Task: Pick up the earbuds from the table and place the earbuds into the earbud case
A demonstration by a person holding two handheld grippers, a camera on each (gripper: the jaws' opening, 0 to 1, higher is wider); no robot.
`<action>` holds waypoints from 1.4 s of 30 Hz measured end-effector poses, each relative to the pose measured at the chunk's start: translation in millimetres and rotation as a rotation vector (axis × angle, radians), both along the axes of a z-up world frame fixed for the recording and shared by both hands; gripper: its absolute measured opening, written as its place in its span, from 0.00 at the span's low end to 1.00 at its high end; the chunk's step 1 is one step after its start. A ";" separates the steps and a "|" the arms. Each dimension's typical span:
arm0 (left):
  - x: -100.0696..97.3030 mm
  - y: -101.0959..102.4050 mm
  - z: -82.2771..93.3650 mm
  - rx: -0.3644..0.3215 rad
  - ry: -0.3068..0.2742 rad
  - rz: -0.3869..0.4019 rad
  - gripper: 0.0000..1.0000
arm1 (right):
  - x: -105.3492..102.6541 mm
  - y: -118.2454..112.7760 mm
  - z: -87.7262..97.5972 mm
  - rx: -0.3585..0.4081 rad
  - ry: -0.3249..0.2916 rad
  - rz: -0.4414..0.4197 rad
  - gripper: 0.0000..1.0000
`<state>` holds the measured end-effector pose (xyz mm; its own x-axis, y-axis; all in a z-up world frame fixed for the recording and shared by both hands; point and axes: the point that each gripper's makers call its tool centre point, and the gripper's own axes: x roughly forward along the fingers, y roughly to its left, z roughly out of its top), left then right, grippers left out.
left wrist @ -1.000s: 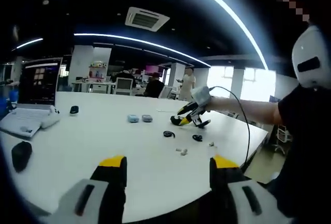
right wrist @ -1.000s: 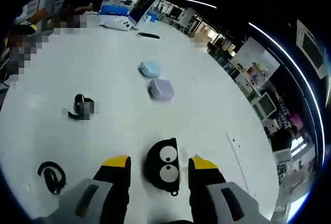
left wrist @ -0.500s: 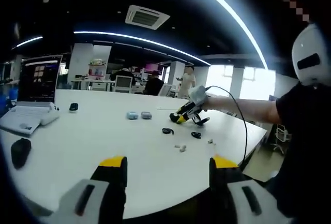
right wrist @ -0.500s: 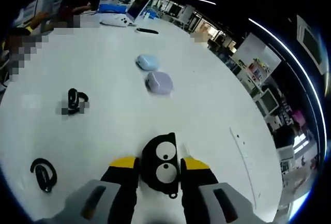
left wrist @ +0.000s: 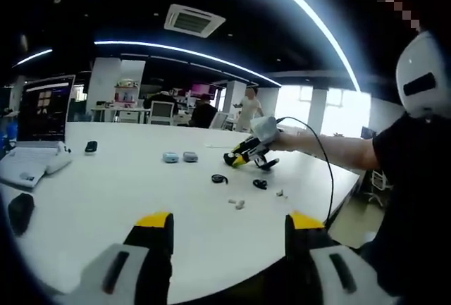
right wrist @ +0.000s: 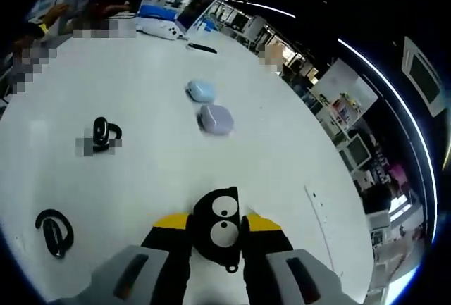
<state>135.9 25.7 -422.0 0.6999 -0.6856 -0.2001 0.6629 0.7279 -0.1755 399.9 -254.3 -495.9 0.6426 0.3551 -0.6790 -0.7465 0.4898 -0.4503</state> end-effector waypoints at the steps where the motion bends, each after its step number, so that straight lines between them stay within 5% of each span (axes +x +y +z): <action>1: 0.2 -1.6 0.2 0.001 0.000 -0.002 0.65 | -0.2 0.1 0.2 -0.002 -0.005 0.003 0.26; 9: 1.7 -12.9 2.1 -0.003 -0.001 -0.022 0.65 | -7.7 4.5 13.9 -0.032 -0.077 0.067 0.25; 16: 6.0 -28.7 2.4 0.011 -0.002 -0.071 0.65 | -40.4 30.5 43.9 -0.033 -0.177 0.157 0.25; 23: 7.1 -53.4 12.1 -0.110 0.039 -0.168 0.66 | -91.2 62.9 70.0 -0.042 -0.278 0.257 0.25; 30: 12.8 -78.3 4.0 -0.115 0.071 -0.246 0.66 | -149.4 95.3 86.3 -0.075 -0.390 0.392 0.25; 35: 17.8 -91.9 9.5 -0.144 0.075 -0.290 0.66 | -176.5 106.0 87.9 -0.079 -0.459 0.456 0.25; 39: 23.7 -108.2 18.4 -0.237 0.113 -0.377 0.66 | -193.5 110.4 84.3 -0.059 -0.493 0.486 0.24; 42: 33.5 -115.5 18.1 -0.231 0.109 -0.391 0.64 | -206.8 116.8 83.7 -0.061 -0.518 0.523 0.24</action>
